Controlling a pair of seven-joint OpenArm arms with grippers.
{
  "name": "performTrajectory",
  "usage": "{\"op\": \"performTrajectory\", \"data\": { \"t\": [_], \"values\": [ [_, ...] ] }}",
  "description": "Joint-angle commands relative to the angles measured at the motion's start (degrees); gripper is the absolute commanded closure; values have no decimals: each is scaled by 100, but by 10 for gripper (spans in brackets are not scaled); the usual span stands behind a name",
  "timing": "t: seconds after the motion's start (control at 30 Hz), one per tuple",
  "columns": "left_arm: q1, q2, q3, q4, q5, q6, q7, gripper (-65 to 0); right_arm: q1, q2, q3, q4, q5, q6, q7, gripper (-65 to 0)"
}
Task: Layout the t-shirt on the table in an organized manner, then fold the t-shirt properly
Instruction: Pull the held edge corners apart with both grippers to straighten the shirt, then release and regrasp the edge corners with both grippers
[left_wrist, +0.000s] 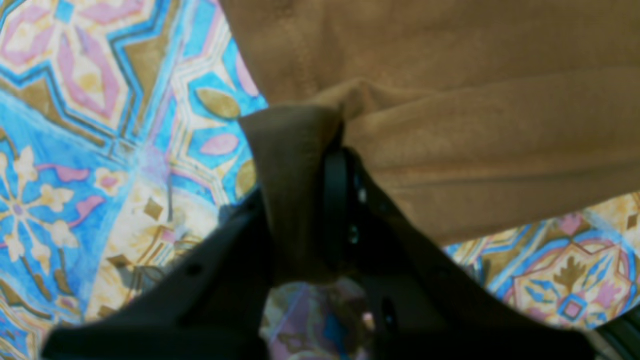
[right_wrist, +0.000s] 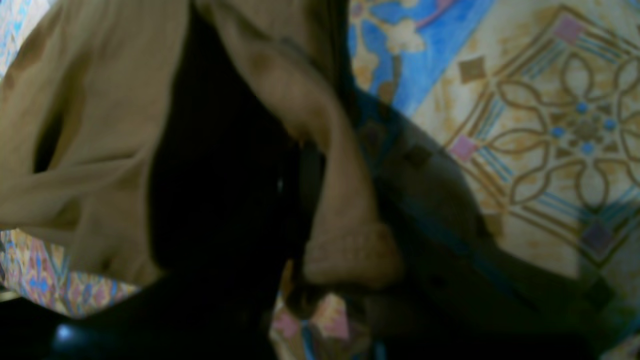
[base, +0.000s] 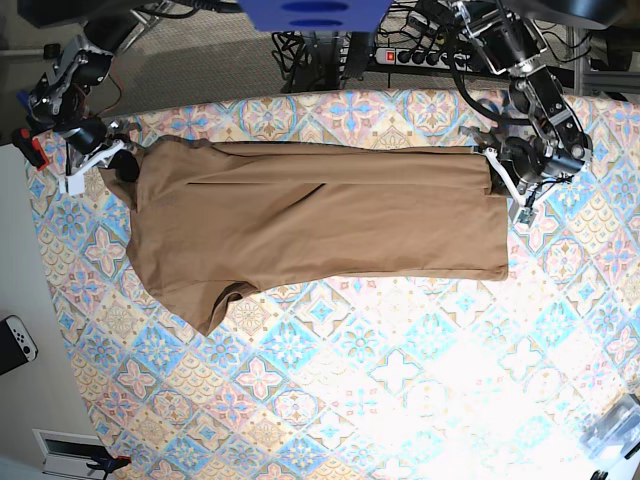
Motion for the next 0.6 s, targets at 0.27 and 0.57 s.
{"op": "performTrajectory", "data": {
  "t": [0.27, 0.57],
  "values": [
    [841, 347, 179, 921, 555, 66, 423, 0, 18, 210, 44, 71, -186, -80, -52, 0],
    [902, 391, 179, 912, 555, 66, 414, 0, -96, 201, 35, 563, -186, -80, -52, 0]
  ]
}}
